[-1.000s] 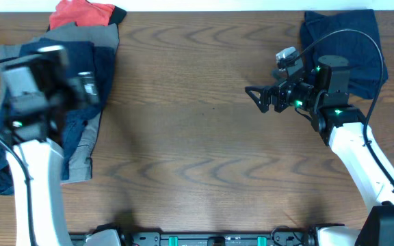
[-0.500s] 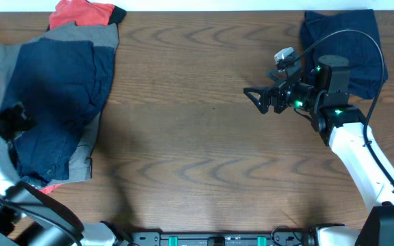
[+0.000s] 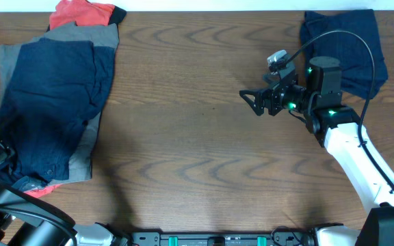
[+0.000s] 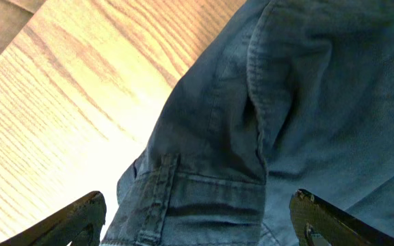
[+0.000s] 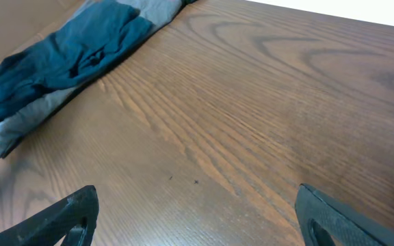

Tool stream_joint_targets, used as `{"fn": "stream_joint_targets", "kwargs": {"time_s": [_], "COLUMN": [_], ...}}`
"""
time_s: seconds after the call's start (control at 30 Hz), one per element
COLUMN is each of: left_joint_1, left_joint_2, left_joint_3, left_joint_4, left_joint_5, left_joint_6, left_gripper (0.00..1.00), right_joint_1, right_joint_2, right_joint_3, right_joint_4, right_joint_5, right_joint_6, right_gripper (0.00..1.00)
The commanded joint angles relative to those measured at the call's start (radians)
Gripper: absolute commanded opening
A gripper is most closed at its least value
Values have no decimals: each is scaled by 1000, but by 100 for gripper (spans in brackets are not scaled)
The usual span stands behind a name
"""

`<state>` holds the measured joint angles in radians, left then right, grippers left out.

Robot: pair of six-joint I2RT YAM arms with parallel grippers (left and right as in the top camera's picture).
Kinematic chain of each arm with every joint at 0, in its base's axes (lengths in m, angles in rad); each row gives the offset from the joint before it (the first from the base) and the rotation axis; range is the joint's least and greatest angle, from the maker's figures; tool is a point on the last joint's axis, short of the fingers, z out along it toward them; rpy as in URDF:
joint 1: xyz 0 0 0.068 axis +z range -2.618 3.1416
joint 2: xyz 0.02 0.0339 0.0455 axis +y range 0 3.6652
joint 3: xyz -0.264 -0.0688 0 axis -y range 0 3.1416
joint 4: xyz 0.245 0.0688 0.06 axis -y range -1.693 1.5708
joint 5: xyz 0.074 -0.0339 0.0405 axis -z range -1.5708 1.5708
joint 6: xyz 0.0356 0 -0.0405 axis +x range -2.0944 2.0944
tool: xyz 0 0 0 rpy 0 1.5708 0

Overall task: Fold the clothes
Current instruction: 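Reach the left gripper to the navy shorts on the pile and grasp them, then pull the navy shorts with the left gripper onto the table center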

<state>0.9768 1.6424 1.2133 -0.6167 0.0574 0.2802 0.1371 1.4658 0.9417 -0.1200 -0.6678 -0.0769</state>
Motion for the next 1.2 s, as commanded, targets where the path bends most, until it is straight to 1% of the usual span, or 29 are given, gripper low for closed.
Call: {"fn": "stream_joint_targets", "kwargs": {"time_s": [0.0, 0.1, 0.23, 0.43, 0.53, 0.6, 0.63, 0.67, 0.7, 0.73, 0.8, 0.9, 0.93, 1.03, 1.1, 1.17], "left_joint_1": [-3, -3, -3, -3, -3, -3, -3, -3, -3, -3, -3, -6, -8, -27, -51, -89], "left_joint_2": [4, 6, 22, 93, 121, 126, 126, 126, 125, 124, 120, 104, 96, 56, 22, -13], "left_joint_3": [-10, -23, -26, -26, -26, -26, -26, -26, -26, -25, -13, 34, 48, 95, 109, 113], "left_joint_4": [-4, -8, -17, -30, -30, -29, -27, -24, -16, -11, -2, -8, -14, -32, -29, -23], "left_joint_5": [-16, -16, -16, -16, -16, -16, -16, -15, -15, -15, -13, -4, 20, 172, 255, 375], "left_joint_6": [19, 19, 18, 14, 14, 14, 14, 14, 14, 11, -63, -234, -255, -279, -344, -416], "left_gripper": [87, 87, 83, 81, 74, 65, 58, 45, 22, 6, 6, 6, 6, 6, 6, 6], "right_joint_1": [11, 11, 12, 12, 12, 12, 12, 12, 12, 12, 12, 12, 12, 12, 12, 10], "right_joint_2": [1, 1, 1, 1, 1, 1, 1, 1, 1, 1, 1, 1, 1, 0, 0, 0], "right_joint_3": [19, 19, 19, 19, 19, 19, 19, 19, 19, 19, 19, 19, 19, 19, 19, 19], "right_joint_4": [-3, -3, -3, -4, -4, -3, -3, -3, -3, -3, -3, 3, 8, 36, 54, 76], "right_joint_5": [25, 25, 24, 24, 24, 24, 24, 24, 25, 24, 25, 24, 24, 24, 24, 23], "right_joint_6": [0, 0, 0, 0, 0, 0, 0, 0, 0, 0, 0, 0, 0, 1, 1, 1], "right_gripper": [89, 88, 87, 85, 84, 82, 82, 82, 81, 81, 81, 81, 81, 81, 80, 79]}}
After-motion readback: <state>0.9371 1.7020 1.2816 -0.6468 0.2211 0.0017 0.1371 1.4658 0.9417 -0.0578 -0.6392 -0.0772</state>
